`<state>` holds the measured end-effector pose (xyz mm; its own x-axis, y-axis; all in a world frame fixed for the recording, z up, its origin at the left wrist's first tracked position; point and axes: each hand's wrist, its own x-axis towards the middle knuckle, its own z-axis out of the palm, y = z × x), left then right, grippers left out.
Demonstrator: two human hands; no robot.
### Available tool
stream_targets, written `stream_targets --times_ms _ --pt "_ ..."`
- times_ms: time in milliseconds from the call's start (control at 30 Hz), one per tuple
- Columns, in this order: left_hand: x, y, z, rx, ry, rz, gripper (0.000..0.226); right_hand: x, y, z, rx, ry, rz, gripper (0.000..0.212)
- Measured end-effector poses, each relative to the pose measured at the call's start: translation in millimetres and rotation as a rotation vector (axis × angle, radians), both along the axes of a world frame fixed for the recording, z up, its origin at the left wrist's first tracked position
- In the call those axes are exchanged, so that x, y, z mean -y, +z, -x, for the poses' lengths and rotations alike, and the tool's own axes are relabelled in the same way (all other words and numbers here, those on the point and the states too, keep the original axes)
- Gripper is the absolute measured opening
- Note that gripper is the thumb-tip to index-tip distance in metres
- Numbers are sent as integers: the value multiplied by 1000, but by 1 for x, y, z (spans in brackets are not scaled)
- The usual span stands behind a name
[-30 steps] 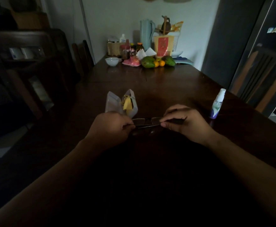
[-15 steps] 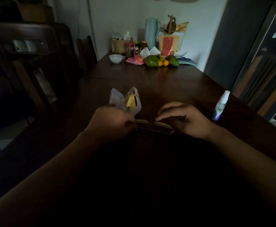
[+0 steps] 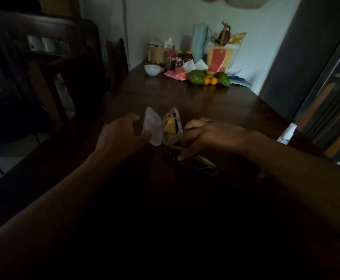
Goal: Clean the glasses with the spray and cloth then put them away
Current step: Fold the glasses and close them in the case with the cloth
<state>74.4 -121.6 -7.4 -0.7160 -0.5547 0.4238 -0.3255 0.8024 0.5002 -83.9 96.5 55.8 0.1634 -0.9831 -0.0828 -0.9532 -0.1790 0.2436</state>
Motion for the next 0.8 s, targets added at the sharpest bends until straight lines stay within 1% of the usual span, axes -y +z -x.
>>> stream_targets --times_ms 133,233,333,400,500,600,700,800 --pt "2 -5 7 6 -87 -31 37 6 0 -4 -25 62 38 34" --pt "7 -4 8 -34 -90 -67 26 9 -2 -10 -8 105 29 31" --pt "16 -3 5 -90 -53 -101 28 13 -3 -18 -1 121 10 28" --pt "23 -3 4 -120 -23 -110 27 15 -4 -20 58 82 -23 33" --pt "29 -3 3 -181 23 -154 19 18 -4 -23 154 -15 -87 42" --pt "30 -3 3 -204 21 -174 20 20 -5 -23 136 -69 -109 47" --pt "30 -2 3 -204 3 -191 29 23 -5 -23 176 -108 -150 44" --pt "27 0 2 -211 -23 -184 29 28 -4 -22 206 -162 -235 35"
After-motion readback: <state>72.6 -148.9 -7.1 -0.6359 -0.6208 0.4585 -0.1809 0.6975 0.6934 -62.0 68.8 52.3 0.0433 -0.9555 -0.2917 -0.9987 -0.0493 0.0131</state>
